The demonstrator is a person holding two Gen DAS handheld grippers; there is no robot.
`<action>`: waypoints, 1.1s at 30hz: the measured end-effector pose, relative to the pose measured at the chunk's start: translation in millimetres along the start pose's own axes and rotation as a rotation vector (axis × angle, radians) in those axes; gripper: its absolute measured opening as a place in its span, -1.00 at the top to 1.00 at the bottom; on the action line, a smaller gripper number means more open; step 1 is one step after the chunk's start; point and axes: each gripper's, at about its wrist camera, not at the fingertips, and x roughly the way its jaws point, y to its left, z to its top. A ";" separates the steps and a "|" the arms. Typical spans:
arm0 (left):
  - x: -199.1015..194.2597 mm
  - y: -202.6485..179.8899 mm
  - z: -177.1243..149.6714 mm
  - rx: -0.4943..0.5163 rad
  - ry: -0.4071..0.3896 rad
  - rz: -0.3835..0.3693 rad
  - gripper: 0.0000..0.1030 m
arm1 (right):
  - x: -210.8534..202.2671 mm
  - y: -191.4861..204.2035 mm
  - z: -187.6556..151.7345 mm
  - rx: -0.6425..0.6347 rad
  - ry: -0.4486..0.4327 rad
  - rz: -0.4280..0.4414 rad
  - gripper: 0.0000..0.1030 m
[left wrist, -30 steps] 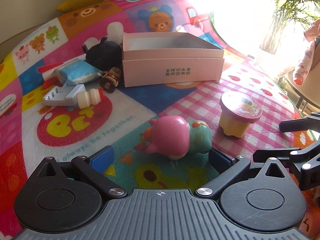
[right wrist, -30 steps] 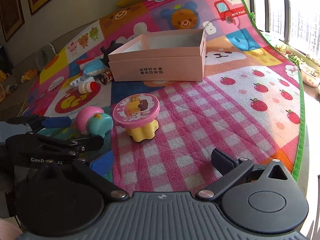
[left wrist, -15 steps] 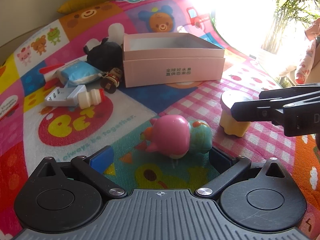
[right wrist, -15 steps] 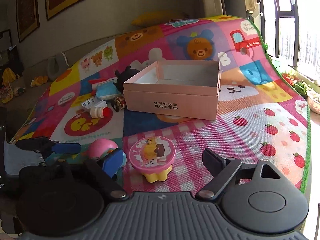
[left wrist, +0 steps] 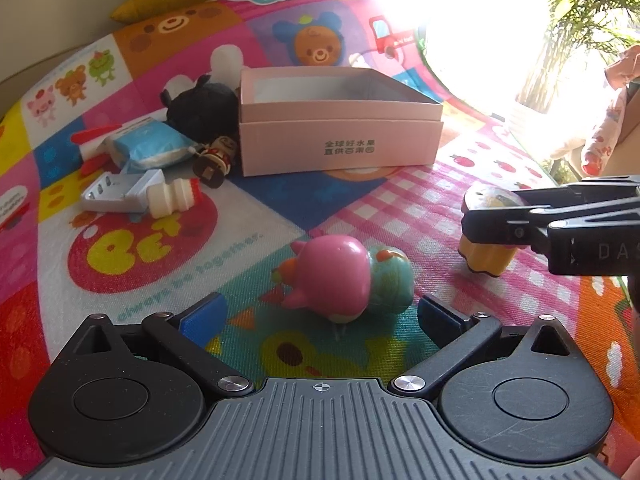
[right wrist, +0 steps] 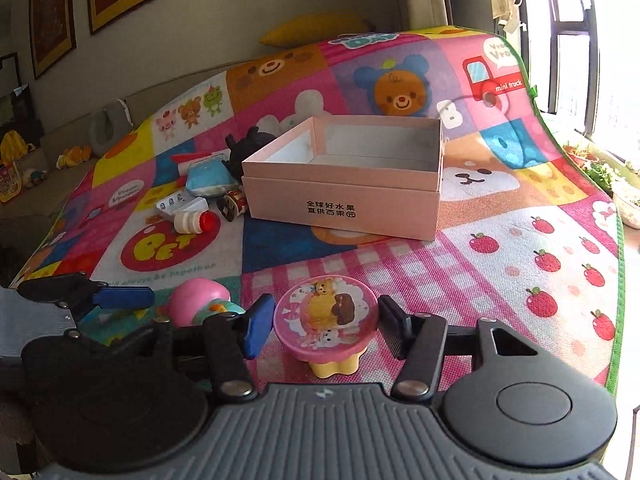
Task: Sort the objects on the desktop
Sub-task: 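Carry the pink round toy with right while left carries the pig figure toward the box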
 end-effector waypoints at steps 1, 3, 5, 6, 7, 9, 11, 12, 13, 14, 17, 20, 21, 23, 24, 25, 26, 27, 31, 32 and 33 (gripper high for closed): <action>-0.2 -0.5 2.4 -0.015 -0.003 -0.023 -1.00 | -1.9 -0.5 -1.3 -0.005 0.001 -0.006 -0.09; 0.7 -3.9 6.5 -0.012 -0.013 -0.040 -1.00 | -5.9 -1.4 -4.7 -0.018 0.004 -0.021 -0.09; 2.0 -10.7 8.9 0.028 -0.032 -0.017 -1.00 | -9.1 -2.9 -7.0 -0.017 0.001 -0.036 -0.09; 2.5 -12.5 9.8 0.039 -0.039 -0.009 -1.00 | -10.3 -3.6 -7.3 -0.016 0.002 -0.039 -0.09; 2.9 -13.7 10.9 0.047 -0.042 -0.008 -0.99 | -12.4 -5.6 -7.3 -0.017 0.005 -0.040 -0.09; 3.3 -15.6 13.0 0.063 -0.042 -0.010 -0.79 | -15.4 -7.9 -7.3 -0.016 0.006 -0.041 -0.09; 4.8 -16.3 13.6 0.076 -0.035 -0.001 -0.54 | -18.4 -8.6 -8.4 -0.021 0.010 -0.041 -0.09; 5.4 -16.0 13.6 0.076 -0.034 -0.002 -0.54 | -19.2 -8.8 -8.6 -0.022 0.014 -0.040 -0.09; 4.2 -15.9 12.7 0.079 -0.035 -0.001 -0.53 | -20.3 -8.7 -8.8 -0.022 0.019 -0.037 -0.09; 3.4 -16.4 12.4 0.084 -0.037 0.000 -0.52 | -21.2 -8.6 -9.1 -0.022 0.022 -0.036 -0.09; -3.2 -19.3 8.4 0.113 -0.041 -0.003 -0.51 | -24.2 -7.7 -9.9 -0.027 0.027 -0.039 -0.09; -12.0 -20.2 4.1 0.138 -0.041 -0.008 -0.50 | -27.2 -5.9 -11.2 -0.037 0.042 -0.038 -0.09; -14.6 -20.0 3.3 0.143 -0.040 -0.005 -0.50 | -29.0 -4.7 -11.6 -0.046 0.045 -0.037 -0.09; -18.6 -19.0 3.0 0.146 -0.040 0.003 -0.50 | -31.9 -2.5 -12.7 -0.060 0.048 -0.033 -0.09; -20.3 -18.4 3.7 0.145 -0.041 0.008 -0.50 | -33.1 -1.7 -13.0 -0.064 0.051 -0.032 -0.09; -22.3 -18.0 4.4 0.145 -0.044 0.013 -0.50 | -33.7 -1.1 -13.0 -0.066 0.054 -0.032 -0.09; -24.2 -17.7 5.1 0.147 -0.048 0.017 -0.49 | -34.7 -1.0 -12.8 -0.066 0.058 -0.029 -0.09; -25.9 -17.5 5.5 0.149 -0.052 0.020 -0.49 | -35.9 -0.9 -12.4 -0.066 0.062 -0.024 -0.09; -26.3 -17.1 9.1 0.160 -0.055 0.029 -0.49 | -40.1 -1.4 -11.0 -0.068 0.064 -0.011 -0.09; -25.0 -17.2 10.7 0.164 -0.055 0.032 -0.49 | -40.2 -2.0 -9.9 -0.068 0.066 -0.005 -0.09; -23.0 -16.7 12.4 0.169 -0.055 0.034 -0.49 | -40.0 -3.1 -8.5 -0.068 0.068 0.001 -0.09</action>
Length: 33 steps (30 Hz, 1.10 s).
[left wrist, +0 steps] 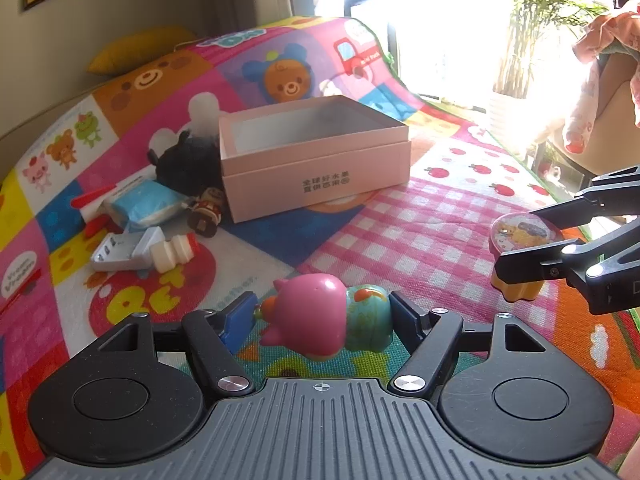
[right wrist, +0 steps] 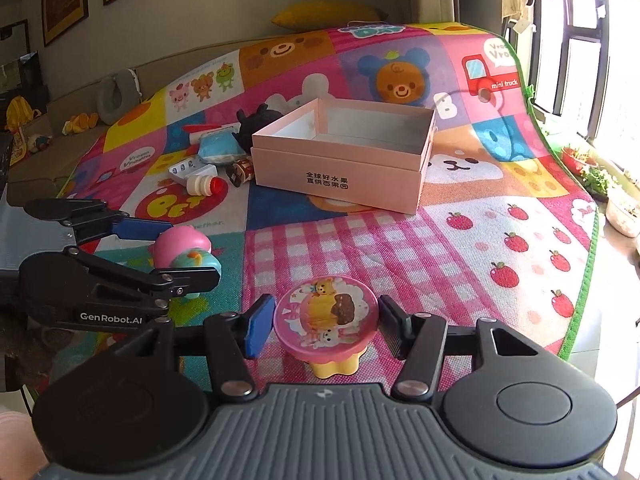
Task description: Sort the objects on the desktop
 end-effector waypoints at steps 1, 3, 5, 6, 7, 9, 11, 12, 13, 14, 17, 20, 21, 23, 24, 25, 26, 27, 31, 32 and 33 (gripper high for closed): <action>1.6 1.4 2.1 0.004 -0.005 0.001 -0.49 | 0.1 -0.7 1.4 0.001 0.001 0.004 -0.09; 5.4 8.7 14.9 0.005 -0.043 0.008 -0.48 | 0.7 -2.5 7.6 -0.008 -0.006 0.008 -0.09; 10.2 17.1 35.4 0.017 -0.111 0.018 -0.48 | -1.1 -7.4 22.4 -0.017 -0.047 -0.001 -0.09; 13.7 20.8 46.4 0.026 -0.149 0.026 -0.48 | -2.7 -13.2 34.8 -0.007 -0.082 -0.007 -0.09; 18.9 24.0 59.0 0.038 -0.193 0.038 -0.48 | -3.5 -20.2 48.5 0.013 -0.117 -0.013 -0.09; 33.8 26.1 80.9 0.063 -0.270 0.065 -0.48 | -0.2 -40.0 87.2 0.077 -0.198 -0.021 -0.09; 53.3 28.2 106.6 0.067 -0.351 0.101 -0.60 | 8.3 -55.2 124.0 0.125 -0.268 -0.026 -0.09; 62.5 30.5 115.3 0.060 -0.363 0.110 -0.72 | 15.5 -62.3 144.5 0.152 -0.305 -0.028 -0.10; 75.9 36.0 126.8 0.044 -0.352 0.116 -0.89 | 26.8 -70.0 167.8 0.171 -0.332 -0.020 -0.25; 82.1 41.1 131.6 0.023 -0.338 0.117 -0.87 | 37.8 -74.6 185.4 0.173 -0.341 -0.014 -0.37; 77.1 66.5 123.4 -0.068 -0.304 0.113 -0.95 | 57.7 -78.4 208.4 0.190 -0.355 -0.090 -0.37; 58.8 87.3 89.8 -0.091 -0.278 0.157 -0.98 | 62.5 -79.3 194.3 0.175 -0.343 -0.088 -0.42; 54.5 93.4 78.1 -0.096 -0.258 0.171 -0.99 | 64.7 -77.2 186.1 0.163 -0.335 -0.107 -0.42; 48.8 107.8 53.4 -0.125 -0.196 0.201 -0.99 | 72.4 -68.5 170.8 0.121 -0.307 -0.157 -0.42; 46.4 114.0 42.3 -0.142 -0.166 0.217 -0.99 | 75.9 -62.1 163.8 0.094 -0.294 -0.170 -0.42; 42.9 121.3 29.9 -0.160 -0.137 0.236 -0.99 | 78.3 -56.5 158.8 0.073 -0.284 -0.174 -0.42; 39.8 127.3 19.2 -0.180 -0.114 0.256 -0.99 | 80.8 -45.7 150.3 0.038 -0.269 -0.171 -0.42; 37.3 132.7 11.2 -0.199 -0.101 0.274 -0.99 | 82.3 -37.2 145.1 0.011 -0.259 -0.163 -0.42; 23.5 165.2 -21.9 -0.319 -0.067 0.395 -1.00 | 86.8 10.9 127.0 -0.131 -0.234 -0.107 -0.42; 21.8 172.3 -27.0 -0.344 -0.065 0.423 -1.00 | 89.7 28.8 123.1 -0.176 -0.221 -0.080 -0.41; 21.1 178.6 -30.7 -0.369 -0.062 0.442 -1.00 | 93.5 43.3 119.8 -0.212 -0.209 -0.062 -0.37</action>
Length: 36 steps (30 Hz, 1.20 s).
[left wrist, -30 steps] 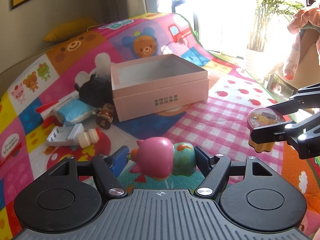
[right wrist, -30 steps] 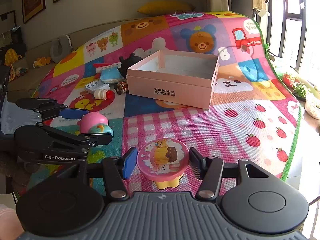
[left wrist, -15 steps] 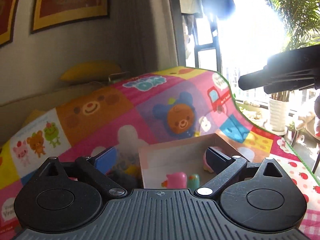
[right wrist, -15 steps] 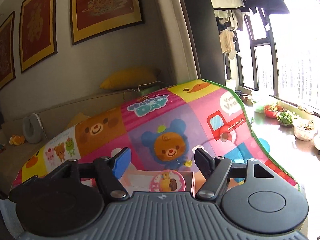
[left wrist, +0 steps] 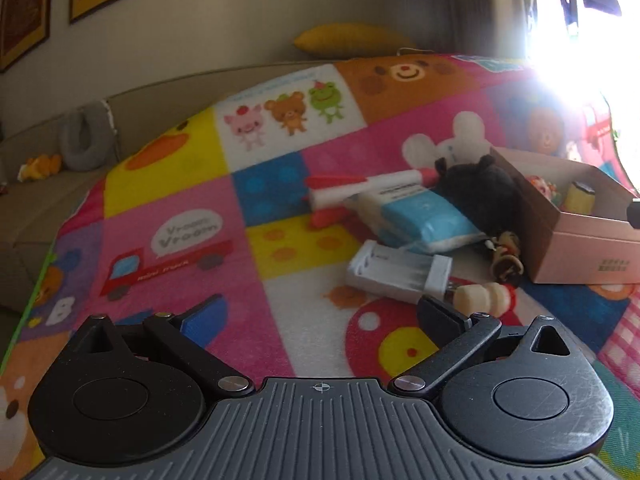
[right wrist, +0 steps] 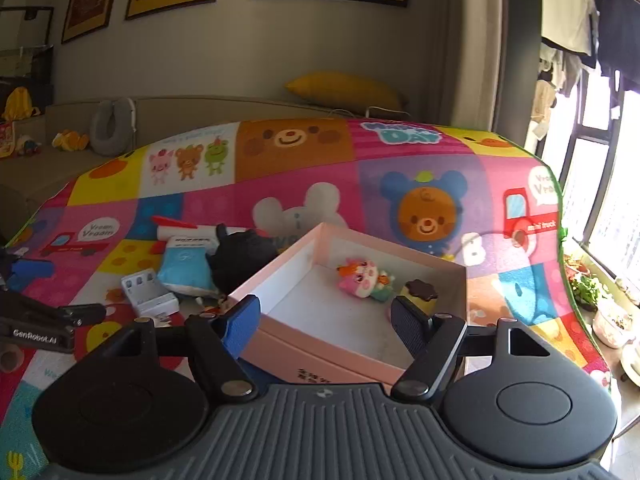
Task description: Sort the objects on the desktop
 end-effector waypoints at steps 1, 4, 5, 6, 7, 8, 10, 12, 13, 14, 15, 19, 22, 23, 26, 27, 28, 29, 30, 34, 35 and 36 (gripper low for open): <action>1.7 6.4 -0.9 -0.027 0.006 0.011 -1.00 | 3.4 13.5 -0.9 -0.035 0.010 0.015 -0.14; 4.8 24.6 -5.8 -0.115 0.019 0.001 -1.00 | 22.2 64.7 -5.5 -0.147 0.068 0.071 0.11; 5.6 30.2 -6.3 -0.151 0.030 -0.008 -1.00 | 26.4 73.4 -7.1 -0.156 0.076 0.091 0.11; 6.0 35.6 -6.9 -0.184 0.032 -0.016 -1.00 | 32.1 85.7 -9.0 -0.165 0.086 0.123 0.11; 7.1 39.8 -7.7 -0.216 0.037 -0.021 -1.00 | 37.2 94.7 -10.6 -0.176 0.096 0.143 0.11; 7.0 43.8 -9.0 -0.242 0.041 -0.025 -1.00 | 42.8 104.0 -12.2 -0.186 0.104 0.154 0.11; 6.9 48.9 -10.6 -0.275 0.039 -0.040 -1.00 | 55.6 116.5 -12.3 -0.188 0.123 0.150 0.10; 6.3 50.9 -11.4 -0.289 0.035 -0.051 -1.00 | 70.5 122.5 -10.8 -0.162 0.161 0.151 0.09; 6.2 51.2 -11.2 -0.293 0.034 -0.054 -1.00 | 75.4 124.2 -10.5 -0.154 0.175 0.150 0.09; 6.2 51.1 -11.2 -0.292 0.034 -0.056 -1.00 | 82.6 124.2 -10.9 -0.139 0.196 0.145 0.09; 5.9 50.1 -10.9 -0.287 0.033 -0.060 -1.00 | 86.1 123.7 -11.8 -0.123 0.211 0.143 0.10; 4.2 36.4 -6.6 -0.184 0.022 -0.138 -1.00 | 79.5 115.1 -15.2 -0.092 0.247 0.165 0.46; 4.4 16.6 -1.9 -0.057 0.013 -0.225 -1.00 | 55.5 102.1 -21.0 -0.103 0.216 0.157 0.46; 6.5 9.7 0.3 -0.018 0.010 -0.250 -1.00 | 44.7 94.3 -24.0 -0.098 0.211 0.145 0.46; 21.3 -10.2 10.2 0.086 0.012 -0.266 -1.00 | 18.6 70.3 -35.4 -0.058 0.221 0.120 0.46; 26.4 -13.9 13.7 0.099 0.016 -0.257 -1.00 | 9.7 62.6 -40.3 -0.046 0.223 0.108 0.46; 35.0 -18.6 18.8 0.113 0.025 -0.250 -1.00 | 2.2 55.8 -44.8 -0.035 0.225 0.096 0.46; 42.1 -22.2 22.7 0.121 0.038 -0.252 -1.00 | -6.8 47.9 -50.5 -0.017 0.228 0.080 0.46; 48.3 -25.8 25.6 0.129 0.052 -0.256 -1.00 | -13.7 41.3 -55.7 0.000 0.230 0.065 0.46; 68.2 -39.9 30.1 0.164 0.103 -0.247 -1.00 | -34.7 22.1 -75.4 0.064 0.224 0.011 0.22; 71.3 -42.6 29.7 0.166 0.111 -0.235 -1.00 | -38.9 16.7 -80.7 0.092 0.220 0.000 0.02; 72.5 -44.4 29.0 0.166 0.114 -0.226 -1.00 | -41.3 13.9 -83.9 0.112 0.215 -0.005 -0.08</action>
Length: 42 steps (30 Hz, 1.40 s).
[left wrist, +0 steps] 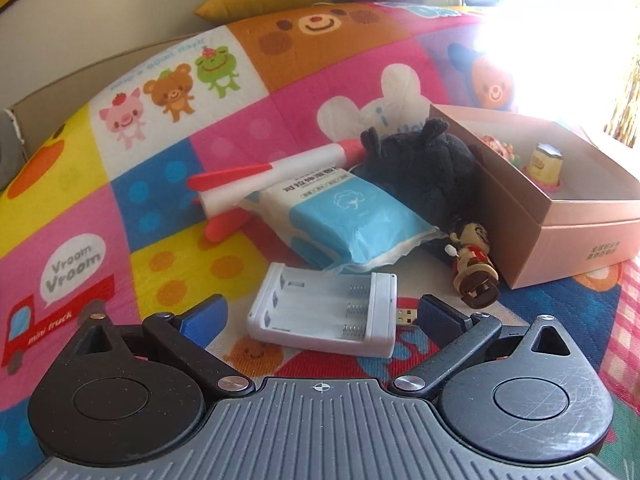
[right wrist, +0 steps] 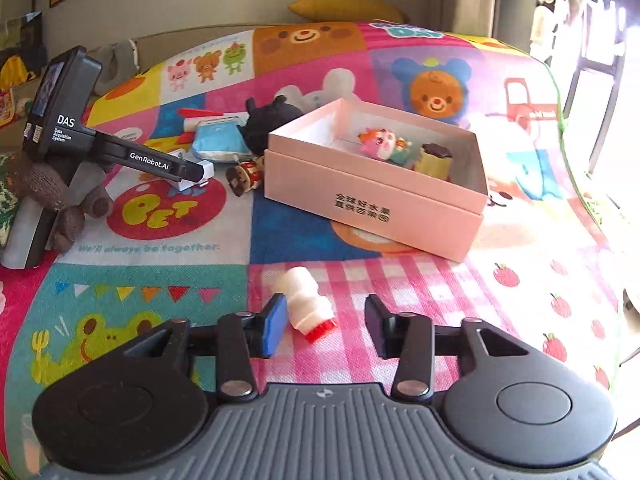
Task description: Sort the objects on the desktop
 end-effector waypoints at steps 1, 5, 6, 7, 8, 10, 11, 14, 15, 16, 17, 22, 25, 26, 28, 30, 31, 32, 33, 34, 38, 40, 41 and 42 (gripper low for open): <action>0.6 -1.3 -0.2 0.000 0.002 0.003 -1.00 | -2.1 -4.5 -4.9 0.029 -0.007 0.002 -0.22; -3.2 -5.6 0.0 0.012 0.004 0.020 -0.82 | -2.9 -13.3 -17.2 0.088 -0.025 -0.003 -0.49; -5.5 -6.5 0.6 0.013 0.003 0.030 -0.74 | -2.0 -15.1 -19.4 0.099 -0.026 -0.004 -0.53; -7.9 -7.1 1.0 0.013 0.001 0.042 -0.62 | -1.0 -17.0 -21.5 0.111 -0.027 -0.004 -0.59; -10.4 -7.1 0.8 0.009 0.006 0.040 -0.62 | -0.5 -18.6 -22.1 0.121 -0.026 -0.001 -0.62; -16.9 -8.9 -3.2 -0.004 0.016 0.029 -0.62 | -1.3 -21.6 -22.6 0.141 -0.037 0.007 -0.70; -21.4 -11.7 -6.6 -0.004 0.018 0.022 -0.62 | -0.6 -22.4 -23.0 0.149 -0.037 0.013 -0.76; -40.4 -26.3 -19.0 0.010 0.020 -0.020 -0.62 | 1.9 -26.5 -22.4 0.174 -0.029 0.034 -1.00; -48.4 -32.6 -23.9 0.013 0.022 -0.045 -0.62 | 3.1 -28.0 -21.8 0.186 -0.024 0.039 -1.00; -58.2 -41.5 -30.6 0.017 0.024 -0.077 -0.62 | 4.6 -29.2 -21.8 0.195 -0.015 0.041 -1.00; -66.2 -49.1 -36.5 0.024 0.028 -0.100 -0.63 | 6.2 -30.4 -21.6 0.205 -0.005 0.040 -1.00; -96.6 -75.1 -62.5 0.029 0.036 -0.190 -0.78 | 11.1 -33.2 -21.4 0.223 0.027 0.051 -1.00; -104.2 -82.3 -72.5 0.020 0.049 -0.230 -0.83 | 13.1 -33.4 -21.3 0.223 0.039 0.051 -1.00; -106.9 -86.2 -76.0 0.023 0.051 -0.247 -0.86 | 13.3 -33.3 -21.1 0.221 0.041 0.050 -1.00; -111.0 -94.7 -81.0 0.059 0.041 -0.262 -0.87 | 14.2 -33.1 -20.6 0.217 0.047 0.049 -1.00; -111.8 -100.8 -83.8 0.084 0.031 -0.257 -0.89 | 15.0 -32.8 -20.0 0.214 0.050 0.048 -1.00; -110.9 -102.4 -84.4 0.091 0.027 -0.241 -0.91 | 15.0 -32.7 -19.6 0.212 0.052 0.049 -1.00; -109.0 -103.3 -84.8 0.098 0.026 -0.212 -0.95 | 15.4 -32.4 -19.2 0.203 0.057 0.051 -1.00; -106.5 -102.1 -84.5 0.095 0.027 -0.181 -0.95 | 15.9 -31.7 -18.7 0.198 0.059 0.050 -1.00; -105.0 -98.8 -83.1 0.076 0.030 -0.175 -0.96 | 16.5 -30.4 -18.3 0.190 0.063 0.048 -1.00; -102.1 -91.0 -82.4 0.046 0.033 -0.146 -1.00 | 16.9 -26.9 -17.4 0.158 0.073 0.038 -1.00; -102.6 -91.9 -83.6 0.049 0.027 -0.139 -1.00 | 14.8 -26.1 -17.9 0.157 0.065 0.023 -1.00; -103.1 -93.3 -84.5 0.052 0.022 -0.131 -1.00 | 13.2 -26.7 -18.5 0.165 0.054 -0.007 -1.00; -103.5 -93.3 -84.8 0.051 0.020 -0.129 -1.00 | 12.5 -27.3 -18.9 0.175 0.049 -0.033 -1.00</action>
